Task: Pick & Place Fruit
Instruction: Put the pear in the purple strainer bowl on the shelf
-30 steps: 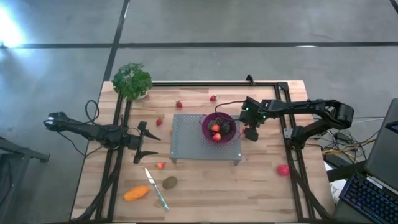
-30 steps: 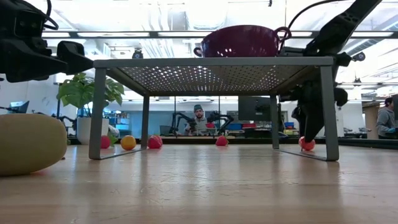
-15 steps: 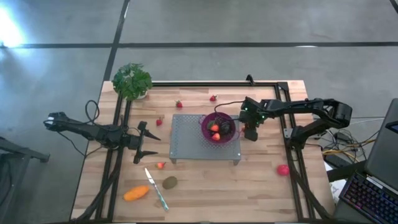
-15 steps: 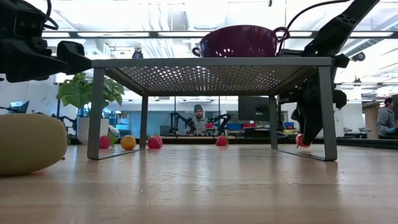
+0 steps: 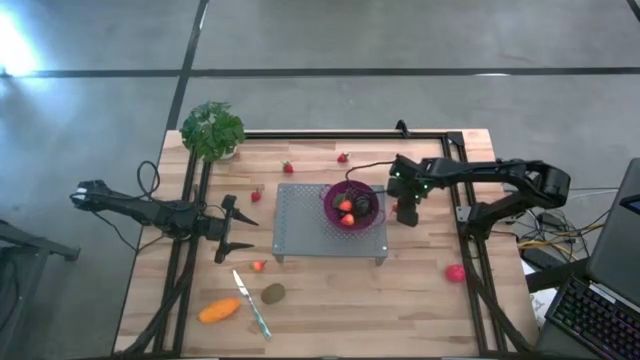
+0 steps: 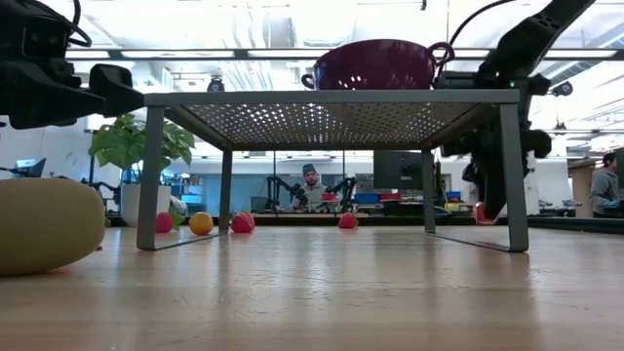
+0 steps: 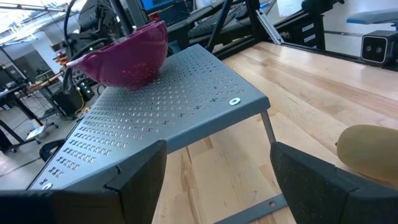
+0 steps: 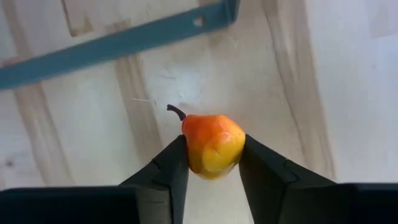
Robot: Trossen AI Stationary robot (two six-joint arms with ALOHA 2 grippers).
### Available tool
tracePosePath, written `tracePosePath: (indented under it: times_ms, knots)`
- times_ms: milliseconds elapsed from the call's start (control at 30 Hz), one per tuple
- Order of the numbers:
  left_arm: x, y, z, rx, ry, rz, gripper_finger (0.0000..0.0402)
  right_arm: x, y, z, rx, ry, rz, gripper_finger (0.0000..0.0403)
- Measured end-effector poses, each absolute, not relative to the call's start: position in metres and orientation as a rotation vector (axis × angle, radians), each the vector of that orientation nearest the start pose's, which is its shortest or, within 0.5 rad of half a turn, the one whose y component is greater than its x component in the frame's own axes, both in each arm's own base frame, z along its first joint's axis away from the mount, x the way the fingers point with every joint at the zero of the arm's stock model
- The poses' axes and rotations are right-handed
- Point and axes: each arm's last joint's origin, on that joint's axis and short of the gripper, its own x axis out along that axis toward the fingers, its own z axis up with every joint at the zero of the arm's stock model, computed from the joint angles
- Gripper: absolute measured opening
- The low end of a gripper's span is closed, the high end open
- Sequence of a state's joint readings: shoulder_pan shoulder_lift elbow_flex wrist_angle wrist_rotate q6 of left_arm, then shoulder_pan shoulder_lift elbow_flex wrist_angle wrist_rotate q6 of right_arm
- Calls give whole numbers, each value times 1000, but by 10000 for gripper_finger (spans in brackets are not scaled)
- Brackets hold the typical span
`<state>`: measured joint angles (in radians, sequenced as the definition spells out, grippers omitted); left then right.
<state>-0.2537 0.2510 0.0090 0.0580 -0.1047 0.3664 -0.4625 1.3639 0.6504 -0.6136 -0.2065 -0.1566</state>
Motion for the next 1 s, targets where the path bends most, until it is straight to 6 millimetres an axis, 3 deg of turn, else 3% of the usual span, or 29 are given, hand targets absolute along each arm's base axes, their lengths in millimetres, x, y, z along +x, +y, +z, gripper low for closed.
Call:
tracePosePath:
  times_ms: [333, 567, 800, 1000]
  knots:
    - [109, -25, 151, 398, 152, -180, 291, 188, -88, 205, 248, 1155, -133, 124]
    - [109, -25, 151, 398, 152, -180, 291, 185, -86, 254, 166, 996, -153, 114]
    - [109, -25, 151, 398, 152, -180, 291, 184, -87, 310, 86, 840, -212, 133]
    - [109, -25, 151, 398, 152, -180, 291, 190, -82, 353, 54, 717, -194, 117]
